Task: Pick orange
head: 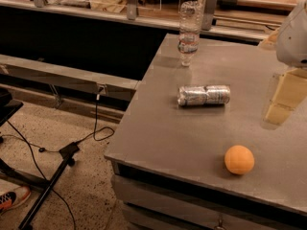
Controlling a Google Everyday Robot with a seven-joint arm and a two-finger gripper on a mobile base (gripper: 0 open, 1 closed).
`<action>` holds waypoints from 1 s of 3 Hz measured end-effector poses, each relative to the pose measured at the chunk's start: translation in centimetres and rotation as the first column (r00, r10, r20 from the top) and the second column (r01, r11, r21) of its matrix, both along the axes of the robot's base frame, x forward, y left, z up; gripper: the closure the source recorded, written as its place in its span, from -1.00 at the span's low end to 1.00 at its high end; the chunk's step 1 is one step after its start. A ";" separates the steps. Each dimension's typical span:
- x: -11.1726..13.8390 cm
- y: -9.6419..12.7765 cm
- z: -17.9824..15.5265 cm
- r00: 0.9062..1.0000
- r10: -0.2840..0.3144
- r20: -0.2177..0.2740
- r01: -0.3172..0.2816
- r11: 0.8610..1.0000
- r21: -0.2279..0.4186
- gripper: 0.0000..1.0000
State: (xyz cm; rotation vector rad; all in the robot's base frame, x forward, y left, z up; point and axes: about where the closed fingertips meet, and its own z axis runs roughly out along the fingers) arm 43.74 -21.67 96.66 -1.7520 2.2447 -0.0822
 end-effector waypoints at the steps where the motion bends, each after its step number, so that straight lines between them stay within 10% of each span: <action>1: -1.7 0.0 -1.7 0.999 0.030 -0.022 -0.031 0.999 -0.027 -1.00; 3: -6.3 -0.1 -7.6 0.993 0.111 -0.050 -0.114 0.992 -0.057 -1.00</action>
Offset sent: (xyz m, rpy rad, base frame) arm -0.0821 -0.0053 -0.0926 -0.1043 0.0314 0.1431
